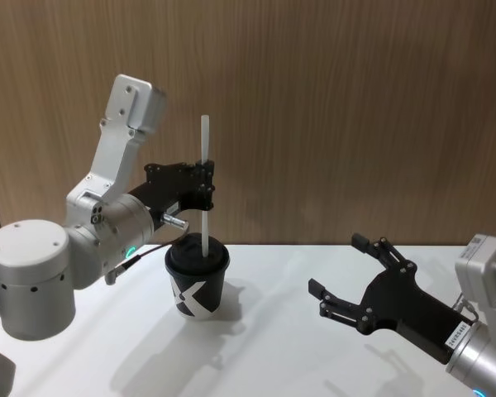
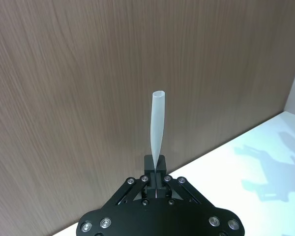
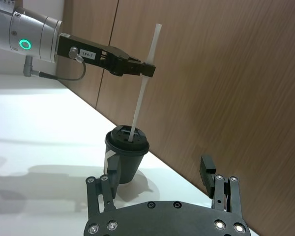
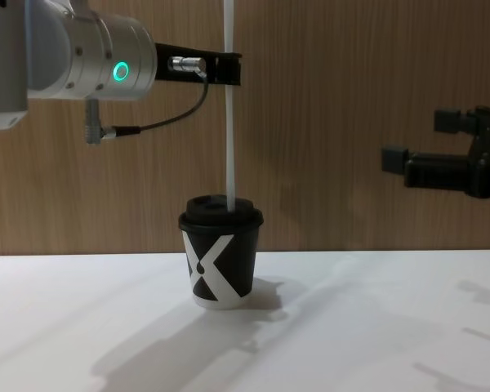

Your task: Pick up the straw with one hand, pass it to the other hand, and insert it into the cup.

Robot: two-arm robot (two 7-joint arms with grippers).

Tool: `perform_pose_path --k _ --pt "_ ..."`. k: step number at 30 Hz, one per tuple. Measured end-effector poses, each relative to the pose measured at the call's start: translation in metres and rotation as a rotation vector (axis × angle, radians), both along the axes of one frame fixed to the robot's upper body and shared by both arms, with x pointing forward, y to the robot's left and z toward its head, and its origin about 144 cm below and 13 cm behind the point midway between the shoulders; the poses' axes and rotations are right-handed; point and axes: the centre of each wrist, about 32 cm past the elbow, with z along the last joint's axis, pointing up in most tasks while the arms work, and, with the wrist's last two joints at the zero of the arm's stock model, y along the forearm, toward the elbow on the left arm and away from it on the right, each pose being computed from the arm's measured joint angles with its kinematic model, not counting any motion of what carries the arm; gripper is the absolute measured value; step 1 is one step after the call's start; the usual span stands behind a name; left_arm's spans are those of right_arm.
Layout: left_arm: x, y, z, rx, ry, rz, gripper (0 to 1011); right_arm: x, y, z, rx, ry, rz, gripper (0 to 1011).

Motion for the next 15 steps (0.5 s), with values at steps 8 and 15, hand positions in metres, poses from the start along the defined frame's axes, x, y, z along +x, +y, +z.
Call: perform_pose_path --k 8,15 --pt "0.0002 0.0007 -0.0006 -0.006 0.004 -0.006 11 0.0000 0.0000 0.0000 0.000 0.000 0.000 1001" --pt "-0.0007 0.0008 -0.0003 -0.009 0.001 -0.005 11 0.0000 0.0000 0.0000 0.000 0.000 0.000 1001"
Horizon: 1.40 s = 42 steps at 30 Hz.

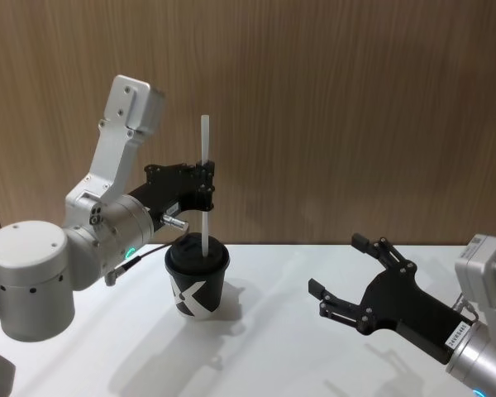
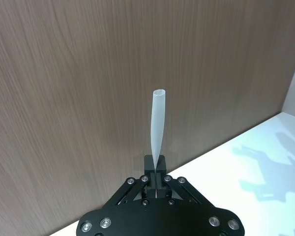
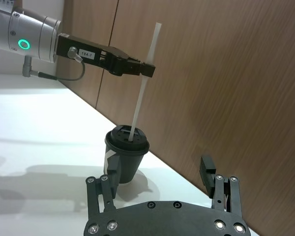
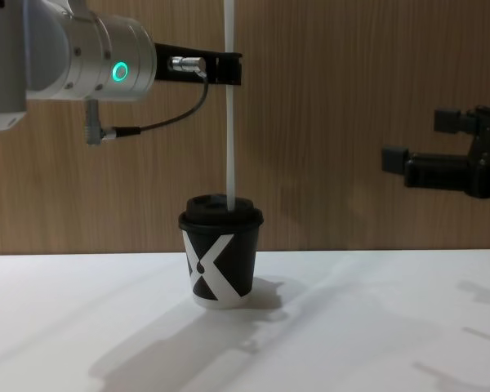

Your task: Pick up the straw with one hand, pass it to the other hand, and insert it into the cup.

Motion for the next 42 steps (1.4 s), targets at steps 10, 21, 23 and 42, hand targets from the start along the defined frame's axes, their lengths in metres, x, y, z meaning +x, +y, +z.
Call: perform_pose_path --k 10,21,23,42 --pt "-0.0026 0.0005 0.0025 -0.005 -0.019 0.006 11 0.0000 0.0000 0.0000 0.000 0.000 0.000 1001" --pt "-0.0042 0.0015 0.0059 -0.013 -0.036 0.012 10 0.0000 0.0000 0.0000 0.000 0.000 0.000 1001" --pt "-0.0043 0.0017 0.0061 -0.014 -0.036 0.013 10 0.0000 0.0000 0.0000 0.000 0.000 0.000 1001" --pt "-0.0005 0.0049 0.0048 -0.025 -0.001 0.008 11 0.0000 0.0000 0.0000 0.000 0.000 0.000 1001"
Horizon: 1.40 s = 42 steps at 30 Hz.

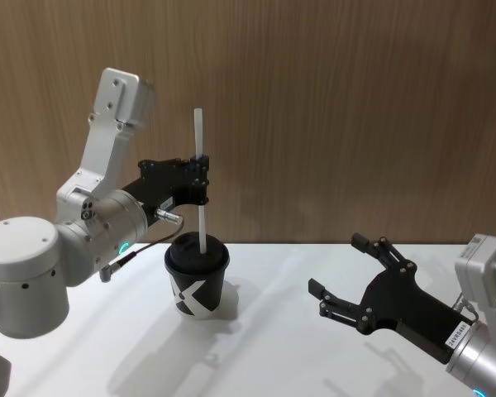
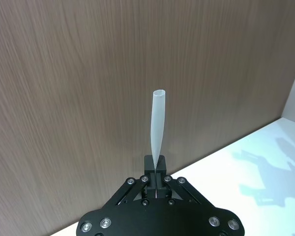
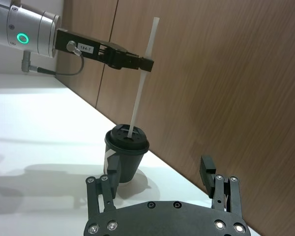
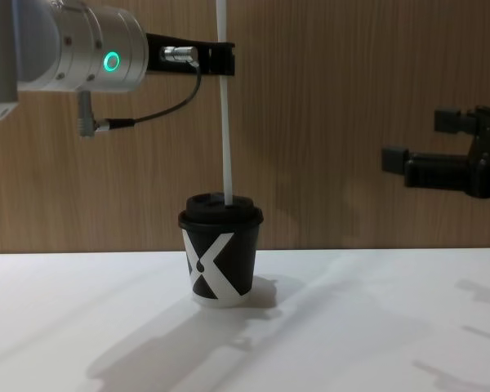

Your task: Pick up the straw with one hand, pass it to the other hand, and insert it into the cup.

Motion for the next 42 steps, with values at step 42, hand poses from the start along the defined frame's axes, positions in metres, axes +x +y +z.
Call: perform_pose_path --k 42 --pt "0.0079 0.0016 -0.0032 -0.030 0.020 -0.035 11 0.0000 0.0000 0.0000 0.000 0.000 0.000 1001"
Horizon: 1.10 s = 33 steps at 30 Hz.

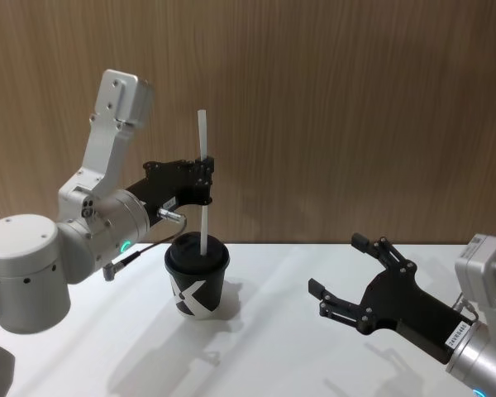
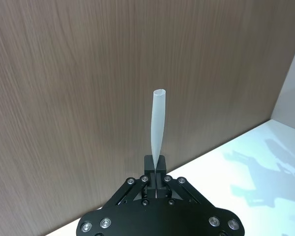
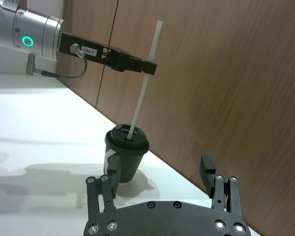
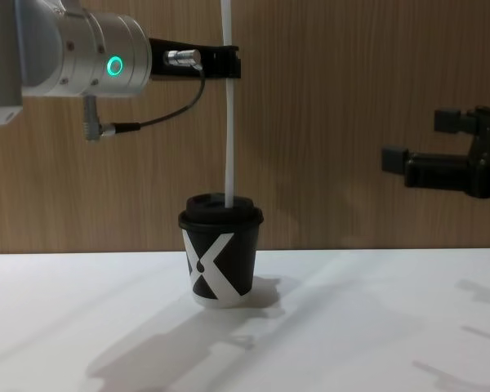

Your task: Pick up the straw with one hand, pass it to the other hand, and insert it into the cup.

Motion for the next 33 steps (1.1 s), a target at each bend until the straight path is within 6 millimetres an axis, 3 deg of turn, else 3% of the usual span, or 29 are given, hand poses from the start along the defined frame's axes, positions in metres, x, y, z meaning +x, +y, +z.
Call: perform_pose_path --k 33 --pt "-0.0056 0.0005 0.0026 0.026 -0.006 0.005 10 0.0000 0.0000 0.0000 0.000 0.000 0.000 1001"
